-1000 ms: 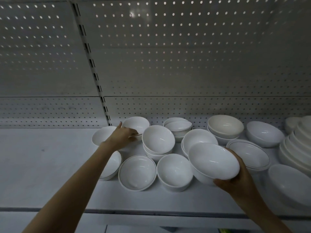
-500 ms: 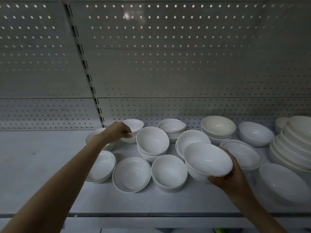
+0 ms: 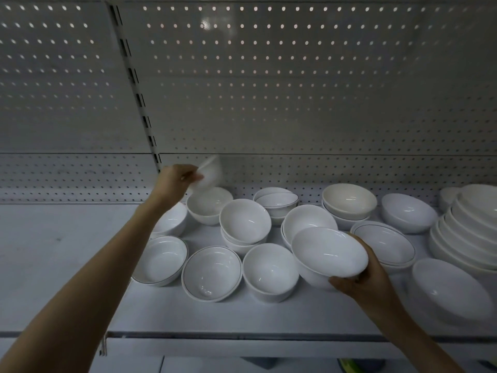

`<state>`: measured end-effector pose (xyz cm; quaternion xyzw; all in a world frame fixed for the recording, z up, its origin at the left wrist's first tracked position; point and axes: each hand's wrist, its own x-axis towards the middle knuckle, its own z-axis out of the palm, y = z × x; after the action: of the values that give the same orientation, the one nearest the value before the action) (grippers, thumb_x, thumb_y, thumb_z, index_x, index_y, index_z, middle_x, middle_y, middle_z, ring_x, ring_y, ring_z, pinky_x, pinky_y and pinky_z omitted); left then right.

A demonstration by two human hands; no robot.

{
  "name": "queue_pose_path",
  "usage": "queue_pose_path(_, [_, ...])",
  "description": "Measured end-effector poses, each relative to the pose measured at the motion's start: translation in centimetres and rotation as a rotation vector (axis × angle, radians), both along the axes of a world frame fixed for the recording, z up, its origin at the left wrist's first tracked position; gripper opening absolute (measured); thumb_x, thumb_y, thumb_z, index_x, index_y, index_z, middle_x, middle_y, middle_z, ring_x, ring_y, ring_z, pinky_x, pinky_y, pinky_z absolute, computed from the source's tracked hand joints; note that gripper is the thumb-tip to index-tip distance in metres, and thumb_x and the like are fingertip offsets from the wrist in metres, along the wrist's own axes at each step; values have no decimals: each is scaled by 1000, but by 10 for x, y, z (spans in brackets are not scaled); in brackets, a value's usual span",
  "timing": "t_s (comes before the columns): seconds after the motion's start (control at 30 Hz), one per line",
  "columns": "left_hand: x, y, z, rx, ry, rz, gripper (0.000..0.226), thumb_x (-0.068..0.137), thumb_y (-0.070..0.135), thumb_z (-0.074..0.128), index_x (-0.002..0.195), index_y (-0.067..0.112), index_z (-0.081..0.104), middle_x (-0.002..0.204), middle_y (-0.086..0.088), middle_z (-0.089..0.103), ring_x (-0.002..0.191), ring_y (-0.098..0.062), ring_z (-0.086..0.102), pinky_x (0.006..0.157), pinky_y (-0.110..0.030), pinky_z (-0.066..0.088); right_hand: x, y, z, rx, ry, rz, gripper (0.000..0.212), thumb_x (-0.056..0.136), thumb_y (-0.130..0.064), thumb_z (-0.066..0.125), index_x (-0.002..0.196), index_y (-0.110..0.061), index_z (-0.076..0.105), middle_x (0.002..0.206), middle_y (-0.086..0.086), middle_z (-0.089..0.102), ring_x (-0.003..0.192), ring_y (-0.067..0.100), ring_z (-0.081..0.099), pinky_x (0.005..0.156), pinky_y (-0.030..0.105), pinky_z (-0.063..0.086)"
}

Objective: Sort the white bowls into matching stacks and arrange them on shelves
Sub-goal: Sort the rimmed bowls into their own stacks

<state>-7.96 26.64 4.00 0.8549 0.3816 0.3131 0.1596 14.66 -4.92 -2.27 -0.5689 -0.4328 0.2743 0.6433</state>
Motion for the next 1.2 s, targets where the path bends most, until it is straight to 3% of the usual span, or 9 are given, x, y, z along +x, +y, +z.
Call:
queue_pose_path(0.17, [2, -49, 53, 153, -202, -118, 22, 93, 18, 58, 107, 6, 70, 95, -9, 72, 82, -28, 66, 77, -41, 51, -8, 3, 8, -32, -20, 23, 95, 25, -38, 86, 112, -27, 48, 103, -19, 65, 94, -9, 60, 66, 10, 50])
queue_pose_path(0.27, [6, -91, 66, 308, -185, -224, 33, 89, 33, 58, 106, 8, 71, 100, -5, 73, 86, -21, 70, 76, -40, 56, -14, 7, 14, -57, -3, 53, 106, 22, -59, 88, 115, -28, 47, 105, -25, 64, 98, -6, 60, 69, 12, 51])
queue_pose_path(0.4, [19, -140, 58, 449, -127, -417, 33, 87, 32, 52, 97, 9, 74, 89, -4, 75, 79, -18, 69, 60, -37, 57, -18, 10, 18, -49, 18, 62, 88, 32, -34, 83, 113, -26, 48, 108, -13, 61, 94, -8, 61, 67, 12, 50])
queue_pose_path(0.47, [26, -157, 51, 444, -91, -502, 32, 88, 32, 52, 95, 11, 75, 85, -2, 75, 76, -15, 67, 55, -34, 56, -20, 10, 20, -35, 11, 65, 89, 34, -34, 83, 115, -23, 48, 109, -12, 60, 94, -8, 61, 67, 11, 50])
queue_pose_path(0.6, [33, -173, 37, 430, 10, -626, 28, 88, 31, 52, 96, 15, 75, 87, 3, 75, 77, -13, 68, 55, -31, 55, -21, 6, 27, -45, 17, 67, 102, 27, -60, 86, 114, -26, 47, 104, -19, 63, 97, -6, 61, 70, 10, 50])
queue_pose_path(0.77, [36, -179, 30, 344, 58, -723, 24, 89, 29, 53, 95, 18, 73, 83, 3, 73, 75, -15, 67, 57, -32, 55, -22, 2, 28, -76, 21, 83, 102, 34, -57, 88, 120, -24, 44, 109, -24, 64, 104, -2, 59, 75, 13, 50])
queue_pose_path(0.9, [38, -181, 25, 262, 60, -764, 25, 90, 28, 51, 98, 17, 73, 91, 4, 74, 82, -14, 68, 75, -42, 58, -22, 3, 26, -90, 21, 82, 100, 38, -56, 87, 122, -25, 43, 116, -21, 62, 110, -1, 57, 80, 13, 48])
queue_pose_path(1.0, [38, -180, 19, 237, 69, -780, 26, 90, 28, 52, 100, 17, 73, 98, 7, 73, 90, -10, 68, 94, -39, 51, -21, 5, 23, -80, 43, 41, 102, 31, -63, 85, 118, -27, 46, 118, -16, 59, 109, -1, 57, 80, 12, 48])
queue_pose_path(1.2, [39, -175, 18, 140, 68, -812, 31, 93, 32, 47, 100, 15, 72, 104, 8, 72, 95, -9, 67, 102, -34, 42, -21, 9, 19, -75, 49, 28, 102, 29, -64, 85, 116, -26, 47, 117, -16, 59, 108, -2, 58, 80, 13, 48])
